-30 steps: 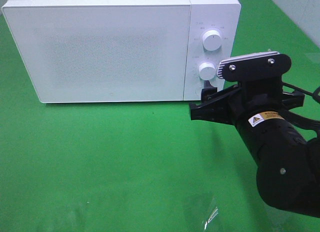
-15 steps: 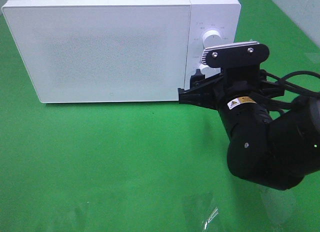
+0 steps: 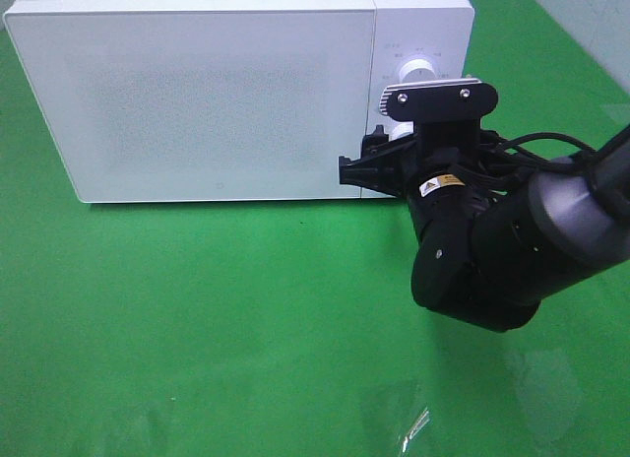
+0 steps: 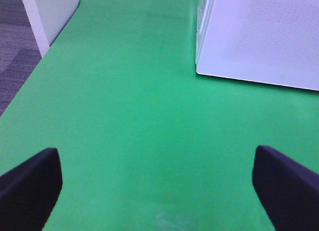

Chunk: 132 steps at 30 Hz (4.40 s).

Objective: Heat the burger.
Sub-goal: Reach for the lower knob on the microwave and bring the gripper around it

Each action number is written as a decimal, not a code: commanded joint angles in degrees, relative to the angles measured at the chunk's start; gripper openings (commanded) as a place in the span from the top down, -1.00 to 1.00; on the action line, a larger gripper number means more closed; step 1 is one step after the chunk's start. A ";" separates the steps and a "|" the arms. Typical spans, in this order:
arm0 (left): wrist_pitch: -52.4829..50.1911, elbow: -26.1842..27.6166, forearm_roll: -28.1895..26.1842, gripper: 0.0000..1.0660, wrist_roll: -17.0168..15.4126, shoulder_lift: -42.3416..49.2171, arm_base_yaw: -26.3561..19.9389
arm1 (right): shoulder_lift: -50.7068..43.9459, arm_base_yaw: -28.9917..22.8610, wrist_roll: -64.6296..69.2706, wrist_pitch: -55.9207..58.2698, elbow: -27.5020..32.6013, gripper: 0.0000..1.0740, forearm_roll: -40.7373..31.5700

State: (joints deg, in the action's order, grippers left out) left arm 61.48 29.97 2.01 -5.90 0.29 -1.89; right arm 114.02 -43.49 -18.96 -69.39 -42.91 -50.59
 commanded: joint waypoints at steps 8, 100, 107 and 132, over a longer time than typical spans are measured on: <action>-0.11 -0.11 -0.11 -0.77 -0.06 0.97 -0.06 | 2.92 2.75 2.29 -1.89 -3.27 -0.42 3.61; -0.11 -0.11 -0.11 -0.77 -0.06 0.97 -0.06 | 7.51 4.64 97.35 -8.59 -7.22 1.00 25.10; -0.11 -0.11 -0.11 -0.77 -0.06 0.97 -0.06 | 7.51 4.64 101.36 -11.52 -7.22 1.00 25.95; -0.11 -0.11 -0.11 -0.77 -0.06 0.97 -0.06 | 7.51 4.81 100.61 -12.61 -7.22 0.76 23.78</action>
State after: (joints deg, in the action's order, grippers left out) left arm 61.48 29.97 2.01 -5.90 0.29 -1.89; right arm 122.50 -38.10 81.99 -70.30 -47.61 -38.10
